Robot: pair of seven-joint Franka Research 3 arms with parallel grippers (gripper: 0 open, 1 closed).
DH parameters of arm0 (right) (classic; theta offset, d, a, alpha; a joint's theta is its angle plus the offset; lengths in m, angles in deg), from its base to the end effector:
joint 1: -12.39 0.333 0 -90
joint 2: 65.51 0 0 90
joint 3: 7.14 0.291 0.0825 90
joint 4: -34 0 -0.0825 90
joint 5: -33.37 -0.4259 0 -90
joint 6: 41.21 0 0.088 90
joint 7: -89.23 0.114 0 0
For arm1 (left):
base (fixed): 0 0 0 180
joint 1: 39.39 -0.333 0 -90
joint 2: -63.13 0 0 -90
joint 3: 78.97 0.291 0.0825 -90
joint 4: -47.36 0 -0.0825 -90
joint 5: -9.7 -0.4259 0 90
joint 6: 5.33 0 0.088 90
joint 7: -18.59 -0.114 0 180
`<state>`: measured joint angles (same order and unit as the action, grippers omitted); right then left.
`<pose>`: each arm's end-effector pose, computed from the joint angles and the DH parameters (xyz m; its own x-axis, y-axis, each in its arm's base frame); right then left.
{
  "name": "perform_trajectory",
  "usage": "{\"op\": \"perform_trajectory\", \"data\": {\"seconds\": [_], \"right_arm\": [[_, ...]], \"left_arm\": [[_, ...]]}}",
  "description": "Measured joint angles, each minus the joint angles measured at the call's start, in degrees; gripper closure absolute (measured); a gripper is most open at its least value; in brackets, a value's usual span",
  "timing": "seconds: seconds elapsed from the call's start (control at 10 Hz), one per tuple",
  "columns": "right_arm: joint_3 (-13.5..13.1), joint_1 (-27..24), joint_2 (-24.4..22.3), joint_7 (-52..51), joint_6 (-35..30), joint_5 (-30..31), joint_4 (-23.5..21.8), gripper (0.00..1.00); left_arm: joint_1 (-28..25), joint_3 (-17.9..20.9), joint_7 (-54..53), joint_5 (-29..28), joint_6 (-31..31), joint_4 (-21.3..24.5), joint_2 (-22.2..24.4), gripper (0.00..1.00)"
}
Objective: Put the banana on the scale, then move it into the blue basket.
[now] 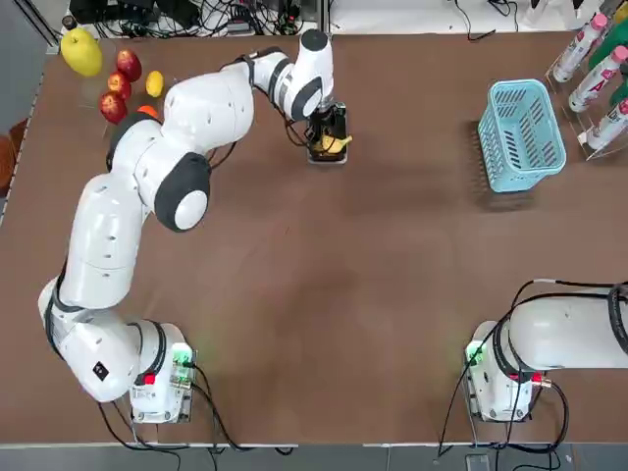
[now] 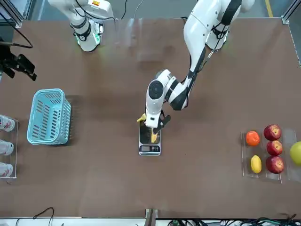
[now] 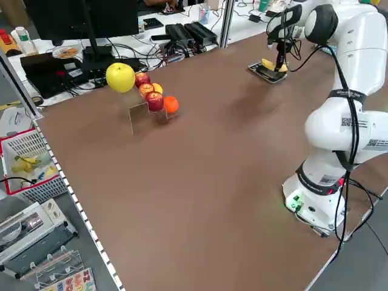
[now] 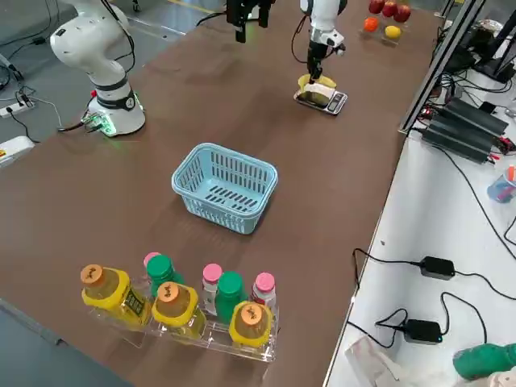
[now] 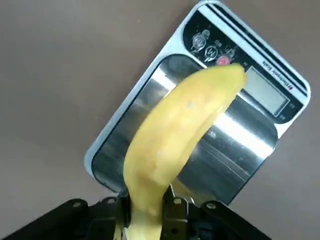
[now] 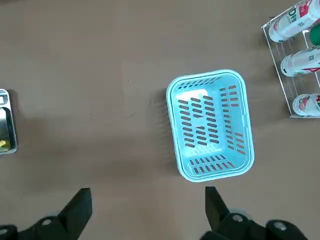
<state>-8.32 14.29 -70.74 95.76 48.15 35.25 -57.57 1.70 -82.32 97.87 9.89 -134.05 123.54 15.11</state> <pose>0.5693 0.0029 0.6307 0.9933 -0.1016 0.0558 -0.1031 -0.9944 0.0247 0.5535 -0.5309 0.1892 0.8078 0.5887 -0.0306 0.5889 -0.8035 0.0867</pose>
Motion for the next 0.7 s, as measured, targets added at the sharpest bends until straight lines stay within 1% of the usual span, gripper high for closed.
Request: {"op": "perform_trajectory", "data": {"seconds": [0.3,0.5,0.6,0.7], "right_arm": [[0.0,0.0,0.0,0.0,0.0,0.0,0.0,0.0],[0.0,0.0,0.0,0.0,-0.2,0.0,0.0,0.0],[0.0,0.0,0.0,0.0,-0.2,0.0,0.0,0.0],[-0.1,0.0,0.0,0.0,-0.3,0.0,0.0,0.0]], "left_arm": [[-0.1,0.2,-0.1,0.0,-2.1,-0.1,-1.1,0.77],[-0.2,0.2,-0.5,0.0,-2.6,-0.1,-1.7,0.74],[-0.2,0.2,-0.5,0.0,-2.6,-0.1,-1.7,0.7],[-0.2,0.3,-0.6,0.0,-2.6,-0.2,-1.7,0.59]]}}
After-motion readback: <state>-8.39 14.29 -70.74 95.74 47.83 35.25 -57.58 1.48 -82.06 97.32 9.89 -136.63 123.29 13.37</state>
